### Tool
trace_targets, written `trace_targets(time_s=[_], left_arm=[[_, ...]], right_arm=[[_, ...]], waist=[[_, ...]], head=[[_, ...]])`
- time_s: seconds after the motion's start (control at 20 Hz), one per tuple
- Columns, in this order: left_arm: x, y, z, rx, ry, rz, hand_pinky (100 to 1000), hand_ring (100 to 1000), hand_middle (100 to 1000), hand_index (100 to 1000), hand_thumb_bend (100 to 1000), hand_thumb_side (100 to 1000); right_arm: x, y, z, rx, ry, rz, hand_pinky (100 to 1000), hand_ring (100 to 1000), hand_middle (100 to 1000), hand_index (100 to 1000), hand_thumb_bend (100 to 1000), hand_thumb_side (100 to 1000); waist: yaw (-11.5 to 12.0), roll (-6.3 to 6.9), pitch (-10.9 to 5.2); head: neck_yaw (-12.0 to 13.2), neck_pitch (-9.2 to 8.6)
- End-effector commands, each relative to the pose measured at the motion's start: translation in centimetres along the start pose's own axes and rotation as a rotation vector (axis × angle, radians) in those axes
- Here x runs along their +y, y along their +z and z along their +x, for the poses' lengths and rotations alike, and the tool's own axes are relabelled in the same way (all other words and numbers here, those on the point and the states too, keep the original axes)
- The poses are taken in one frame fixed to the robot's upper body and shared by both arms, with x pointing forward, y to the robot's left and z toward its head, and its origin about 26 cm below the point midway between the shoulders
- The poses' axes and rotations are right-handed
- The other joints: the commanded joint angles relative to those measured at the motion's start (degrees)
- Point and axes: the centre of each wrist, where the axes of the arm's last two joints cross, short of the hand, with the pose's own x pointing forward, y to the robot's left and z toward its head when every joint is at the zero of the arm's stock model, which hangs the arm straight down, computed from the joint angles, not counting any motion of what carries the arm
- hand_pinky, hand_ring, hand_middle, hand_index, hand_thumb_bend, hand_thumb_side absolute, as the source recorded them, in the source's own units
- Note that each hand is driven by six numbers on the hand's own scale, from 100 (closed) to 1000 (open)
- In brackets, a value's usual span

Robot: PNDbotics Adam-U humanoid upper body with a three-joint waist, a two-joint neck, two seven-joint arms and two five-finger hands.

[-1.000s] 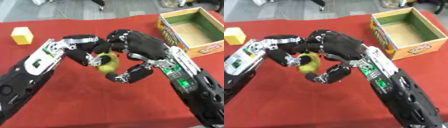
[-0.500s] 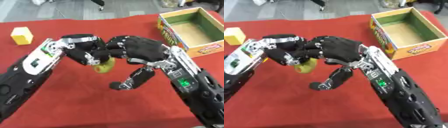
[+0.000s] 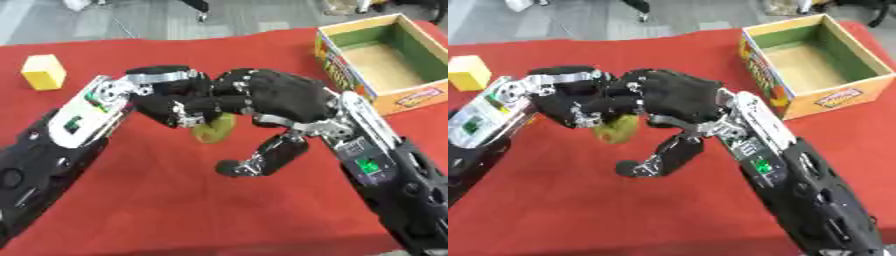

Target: Pick up the objects with one hand, pass them to the other hand, and then place them into the box on the other side of the table.

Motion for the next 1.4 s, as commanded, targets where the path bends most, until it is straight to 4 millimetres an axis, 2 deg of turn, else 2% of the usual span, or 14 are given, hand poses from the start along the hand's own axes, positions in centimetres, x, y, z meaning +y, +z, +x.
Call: trace_targets(time_s=[0.05, 0.2, 0.25, 0.35, 0.5, 0.8, 0.85, 1.05, 1.3, 1.4], left_arm=[[0.2, -2.3, 3.8, -0.124, -0.039, -0.042, 666, 448, 418, 440, 100, 361], [0.0, -2.9, 4.2, -0.144, -0.002, -0.053, 666, 446, 416, 438, 100, 365], [0.0, -3.0, 4.3, -0.149, 0.007, -0.055, 666, 446, 415, 438, 100, 366], [-0.1, -3.2, 4.5, -0.154, 0.024, -0.059, 666, 445, 415, 438, 100, 368], [-0.2, -3.4, 4.6, -0.156, 0.045, -0.062, 666, 445, 415, 438, 100, 368], [-0.1, -3.3, 5.1, -0.168, 0.05, -0.052, 667, 448, 418, 441, 100, 368], [-0.1, -3.2, 5.2, -0.168, 0.048, -0.047, 666, 447, 417, 440, 100, 368], [0.1, -2.8, 5.3, -0.172, 0.041, -0.024, 666, 450, 421, 444, 100, 368], [0.5, -2.0, 5.4, -0.168, 0.021, 0.012, 668, 460, 436, 459, 100, 388], [0.7, -1.5, 5.5, -0.169, 0.001, 0.031, 670, 465, 442, 465, 151, 421]], right_arm=[[0.6, -0.3, 0.1, 0.008, 0.012, 0.013, 769, 753, 699, 906, 352, 390], [0.7, -0.4, 0.1, 0.018, 0.023, -0.013, 760, 735, 650, 886, 329, 318], [0.7, -0.4, 0.1, 0.022, 0.026, -0.024, 748, 712, 595, 854, 302, 257], [0.8, -0.3, 0.0, 0.032, 0.031, -0.052, 739, 691, 553, 819, 284, 188], [1.1, -0.3, 0.0, 0.04, 0.046, -0.066, 732, 677, 526, 796, 250, 105], [1.9, -0.2, -0.2, 0.043, 0.062, -0.038, 653, 587, 415, 762, 111, 100], [2.0, -0.2, -0.3, 0.044, 0.062, -0.034, 615, 542, 370, 751, 100, 100], [2.2, -0.1, -0.4, 0.049, 0.057, -0.031, 546, 458, 316, 736, 100, 100], [2.2, 0.0, -0.5, 0.059, 0.056, -0.03, 527, 434, 291, 714, 100, 100], [2.2, 0.0, -0.6, 0.071, 0.055, -0.037, 528, 431, 276, 698, 100, 100]], waist=[[0.1, 0.55, -1.76], [0.2, 0.46, -1.78], [0.2, 0.45, -1.79], [0.2, 0.42, -1.81], [0.3, 0.4, -1.8], [0.3, 0.37, -1.74], [0.3, 0.38, -1.74], [0.3, 0.41, -1.76], [0.2, 0.49, -1.75], [0.2, 0.55, -1.75]], head=[[-0.3, -0.15], [-0.4, -0.15], [-0.4, -0.15], [-0.4, -0.15], [-0.5, -0.15], [-0.5, -0.15], [-0.5, -0.15], [-0.5, -0.15], [-0.6, -0.15], [-0.7, -0.15]])
